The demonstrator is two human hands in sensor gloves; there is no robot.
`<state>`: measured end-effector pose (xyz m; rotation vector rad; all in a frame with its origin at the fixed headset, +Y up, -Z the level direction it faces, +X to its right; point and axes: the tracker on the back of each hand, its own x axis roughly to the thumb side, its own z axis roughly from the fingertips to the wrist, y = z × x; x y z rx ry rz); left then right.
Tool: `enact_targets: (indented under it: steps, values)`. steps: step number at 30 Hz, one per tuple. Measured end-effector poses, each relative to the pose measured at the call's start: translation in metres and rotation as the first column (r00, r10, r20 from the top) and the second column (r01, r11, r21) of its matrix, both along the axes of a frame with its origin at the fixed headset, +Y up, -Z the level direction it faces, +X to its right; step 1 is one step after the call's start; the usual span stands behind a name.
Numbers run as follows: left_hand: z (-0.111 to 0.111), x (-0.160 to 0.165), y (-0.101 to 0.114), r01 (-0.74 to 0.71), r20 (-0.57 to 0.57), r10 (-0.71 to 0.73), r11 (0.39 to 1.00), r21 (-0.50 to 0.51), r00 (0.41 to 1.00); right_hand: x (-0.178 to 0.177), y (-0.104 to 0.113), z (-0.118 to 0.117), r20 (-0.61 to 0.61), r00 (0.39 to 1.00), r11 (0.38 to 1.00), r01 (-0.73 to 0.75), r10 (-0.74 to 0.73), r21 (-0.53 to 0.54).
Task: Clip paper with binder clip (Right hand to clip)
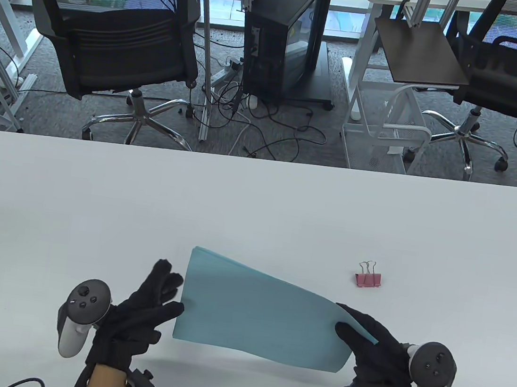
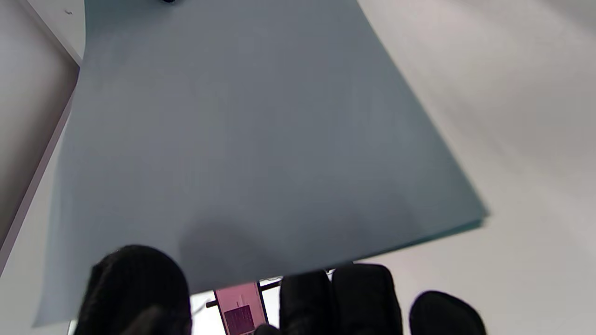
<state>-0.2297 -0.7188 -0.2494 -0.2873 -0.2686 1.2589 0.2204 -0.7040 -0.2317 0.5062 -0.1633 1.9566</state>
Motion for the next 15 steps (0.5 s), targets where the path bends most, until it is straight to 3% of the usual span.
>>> enact_targets:
  steps: [3,5,8,10,12,15]
  values:
    - [0.0,0.015,0.002,0.106,-0.036,-0.105,0.994,0.014,0.994,-0.011,-0.004,0.001,0.068,0.986,0.988,-0.152,0.151,0.002]
    - [0.004,0.02,0.01,0.087,-0.078,-0.078,0.99,0.11,0.994,-0.016,0.0,0.003,0.122,0.985,0.99,-0.133,0.126,0.051]
    - [0.016,0.024,0.037,0.029,-0.184,0.032,0.947,0.321,0.982,-0.025,0.026,0.016,0.16,0.985,0.97,-0.099,0.064,0.222]
    - [0.022,0.026,0.044,0.047,-0.239,0.054,0.915,0.401,0.97,-0.029,0.034,0.021,0.201,0.976,0.949,-0.135,0.078,0.286]
    - [0.019,0.03,0.029,0.114,-0.248,-0.02,0.922,0.369,0.969,-0.029,0.023,0.015,0.233,0.959,0.95,-0.216,0.163,0.225]
    - [0.008,0.036,-0.025,0.27,-0.181,-0.249,0.957,0.108,0.952,-0.026,-0.028,-0.004,0.195,0.923,0.943,-0.326,0.333,-0.066]
